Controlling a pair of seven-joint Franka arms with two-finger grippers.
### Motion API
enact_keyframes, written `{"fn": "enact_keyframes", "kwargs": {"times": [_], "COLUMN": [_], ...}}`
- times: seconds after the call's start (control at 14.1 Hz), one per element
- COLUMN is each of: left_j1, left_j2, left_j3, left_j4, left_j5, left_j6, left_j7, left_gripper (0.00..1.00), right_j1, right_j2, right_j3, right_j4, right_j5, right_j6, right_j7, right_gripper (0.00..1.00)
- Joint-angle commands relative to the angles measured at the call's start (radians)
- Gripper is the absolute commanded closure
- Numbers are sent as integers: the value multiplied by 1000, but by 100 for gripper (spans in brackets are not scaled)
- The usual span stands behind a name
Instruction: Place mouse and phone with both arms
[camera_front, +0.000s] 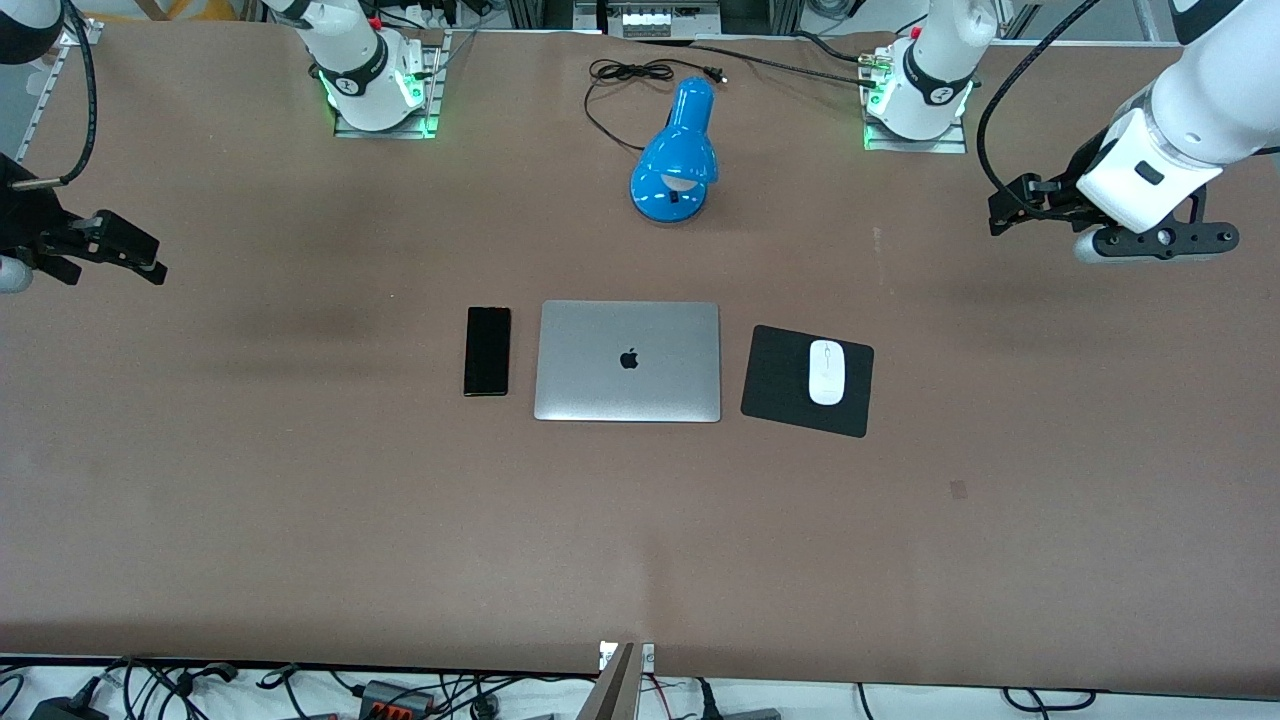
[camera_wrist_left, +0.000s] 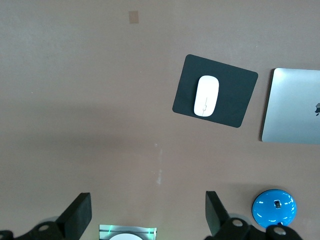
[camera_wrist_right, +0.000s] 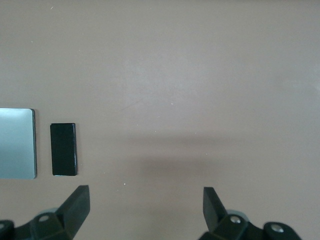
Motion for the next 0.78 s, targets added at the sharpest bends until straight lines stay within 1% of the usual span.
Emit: {"fn": "enact_keyframes", "kwargs": {"times": [0.0,0.28,0.5,0.71], "left_j1": [3,3,3,3], "left_j2": [10,10,10,10], "left_j3": [1,1,1,1], "left_j4": [23,23,23,23], "left_j5": [3,3,3,3], "left_j6": [-22,-24,-24,-24], "left_j7": [3,5,5,5], "left_gripper": [0,0,0,0], "right_j1": [1,-2,-47,-50], "right_j2": [-13,-13,-11,-14], "right_j3": [-3,-2,33,33], "right_j4": [-8,-8,-8,-8], "right_j5": [-4,-4,-1,2], "right_j6": [-16,-14,-10,-8], "right_j7": [-16,-16,-16,-16], "right_gripper": [0,0,0,0]}}
